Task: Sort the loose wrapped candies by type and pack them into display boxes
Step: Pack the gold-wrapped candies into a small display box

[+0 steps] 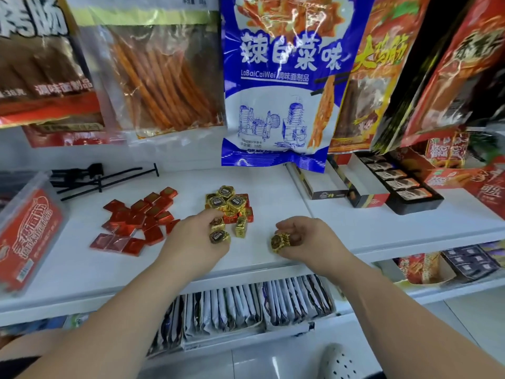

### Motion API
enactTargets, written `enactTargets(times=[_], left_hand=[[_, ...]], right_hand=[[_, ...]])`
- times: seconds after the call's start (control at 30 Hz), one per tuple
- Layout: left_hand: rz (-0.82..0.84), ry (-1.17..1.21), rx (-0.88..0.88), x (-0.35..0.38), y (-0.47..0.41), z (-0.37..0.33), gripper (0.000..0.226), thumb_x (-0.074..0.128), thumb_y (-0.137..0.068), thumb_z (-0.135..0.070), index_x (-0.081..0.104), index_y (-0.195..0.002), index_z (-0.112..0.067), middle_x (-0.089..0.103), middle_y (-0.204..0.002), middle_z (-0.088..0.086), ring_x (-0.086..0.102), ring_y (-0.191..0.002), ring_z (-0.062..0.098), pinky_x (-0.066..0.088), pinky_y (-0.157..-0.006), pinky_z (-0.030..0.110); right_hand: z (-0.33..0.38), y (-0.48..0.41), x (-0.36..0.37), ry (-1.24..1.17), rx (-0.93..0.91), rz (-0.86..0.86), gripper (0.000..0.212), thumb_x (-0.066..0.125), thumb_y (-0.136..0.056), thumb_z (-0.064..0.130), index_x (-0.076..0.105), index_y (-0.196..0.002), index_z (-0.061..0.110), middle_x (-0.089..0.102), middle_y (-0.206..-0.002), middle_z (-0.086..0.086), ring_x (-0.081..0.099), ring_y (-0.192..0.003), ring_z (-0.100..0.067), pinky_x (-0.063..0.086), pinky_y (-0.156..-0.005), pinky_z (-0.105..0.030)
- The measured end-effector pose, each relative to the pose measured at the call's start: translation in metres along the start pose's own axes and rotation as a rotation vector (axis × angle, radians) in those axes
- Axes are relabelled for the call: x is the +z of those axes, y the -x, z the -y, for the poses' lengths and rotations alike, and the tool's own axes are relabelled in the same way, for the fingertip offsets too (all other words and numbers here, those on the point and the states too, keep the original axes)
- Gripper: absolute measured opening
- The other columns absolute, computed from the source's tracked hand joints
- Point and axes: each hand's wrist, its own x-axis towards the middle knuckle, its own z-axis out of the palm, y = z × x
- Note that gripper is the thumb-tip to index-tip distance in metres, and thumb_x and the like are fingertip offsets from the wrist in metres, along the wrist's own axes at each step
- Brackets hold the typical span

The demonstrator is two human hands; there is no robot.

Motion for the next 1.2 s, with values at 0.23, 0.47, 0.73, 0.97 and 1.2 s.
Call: enactTargets(times=[0.23,0.47,0.73,0.97,1.2], left_hand=[[0.114,0.337,-0.007,0.01,0.008,-0.023,0.012,0.068,-0.089,-0.033,0.066,-0.097,-0.04,0.067,-0.091,-0.011,0.063,-0.082,0.01,0.052,-0.076,0.029],[0.16,0.431,-0.042,0.052,-0.01,-0.044,0.035,0.078,-0.081,-0.016,0.058,-0.107,-0.029,0.064,-0.104,-0.006,0.067,-0.088,0.013,0.056,-0.084,0.035],[0.114,0.224,0.072,0.083,-0.026,-0.051,0.039,0.077,-0.081,-0.016,0.065,-0.115,-0.031,0.067,-0.095,-0.013,0.061,-0.087,-0.001,0.05,-0.08,0.021],[0.093,-0.024,0.201,0.089,-0.03,-0.048,0.047,0.076,-0.081,-0.026,0.063,-0.127,-0.021,0.057,-0.118,-0.006,0.052,-0.111,0.015,0.04,-0.097,0.026],[0.193,0.001,0.291,0.086,-0.036,-0.049,0.047,0.069,-0.084,-0.015,0.062,-0.128,-0.03,0.053,-0.111,-0.011,0.052,-0.105,0.008,0.04,-0.093,0.022]], right_hand=[[-0.012,0.005,-0.018,0.183,-0.011,-0.039,0.039,0.086,-0.071,0.018,0.071,-0.105,0.031,0.062,-0.101,0.012,0.054,-0.08,0.003,0.038,-0.067,-0.003],[-0.029,0.004,-0.033,0.2,0.024,-0.093,0.036,0.084,-0.073,0.019,0.071,-0.106,0.027,0.062,-0.096,0.013,0.052,-0.076,0.007,0.037,-0.064,-0.003],[-0.041,0.001,-0.032,0.307,-0.042,-0.131,0.04,0.085,-0.071,0.033,0.071,-0.107,0.034,0.056,-0.094,0.007,0.055,-0.086,-0.01,0.048,-0.079,-0.028],[-0.046,0.002,-0.035,0.343,-0.057,-0.094,0.04,0.085,-0.069,0.037,0.07,-0.105,0.04,0.054,-0.093,0.009,0.052,-0.091,-0.015,0.047,-0.081,-0.031],[-0.049,0.002,-0.037,0.353,-0.068,-0.082,0.041,0.085,-0.068,0.038,0.068,-0.106,0.038,0.055,-0.095,0.01,0.051,-0.091,-0.014,0.046,-0.082,-0.03]])
